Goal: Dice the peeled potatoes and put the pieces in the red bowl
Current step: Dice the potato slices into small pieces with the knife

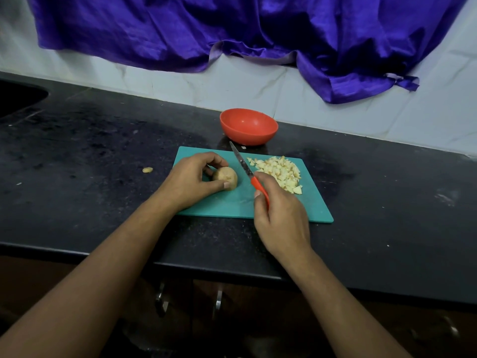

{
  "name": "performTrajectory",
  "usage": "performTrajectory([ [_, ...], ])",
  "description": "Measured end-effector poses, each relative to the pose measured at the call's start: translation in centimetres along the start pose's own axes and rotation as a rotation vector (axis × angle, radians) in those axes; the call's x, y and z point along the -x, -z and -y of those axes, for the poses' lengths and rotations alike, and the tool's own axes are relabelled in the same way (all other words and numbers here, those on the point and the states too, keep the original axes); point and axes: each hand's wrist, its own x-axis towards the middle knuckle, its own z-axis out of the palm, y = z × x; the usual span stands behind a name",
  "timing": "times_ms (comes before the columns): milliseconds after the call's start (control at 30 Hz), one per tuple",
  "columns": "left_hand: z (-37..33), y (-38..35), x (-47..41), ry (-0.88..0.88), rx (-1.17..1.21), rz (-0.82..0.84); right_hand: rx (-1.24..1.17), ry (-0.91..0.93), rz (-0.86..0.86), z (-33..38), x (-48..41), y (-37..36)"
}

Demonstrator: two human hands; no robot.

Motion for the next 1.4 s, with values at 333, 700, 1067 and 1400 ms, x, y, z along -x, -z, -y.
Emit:
performTrajectory([
  [333,-0.2,0.0,0.1,0.047,-0.021,-0.032,-0.037,-0.08,0.054,0.6,-0.3,0.5],
  [700,-0.1,0.0,0.2,0.066,0.012,-0.041,0.106,-0.099,0.261,3.7,-3.1,2.5],
  [1067,-0.2,0.1,0.2,0.076,0.009,-0.049,0.234,-0.053,0.326,4.7,-5.1,3.5],
  [1400,-0.4,0.1,0.3,0.086,-0.004,-0.052,0.116,-0.174,0.452,3.8,-7.9,2.6],
])
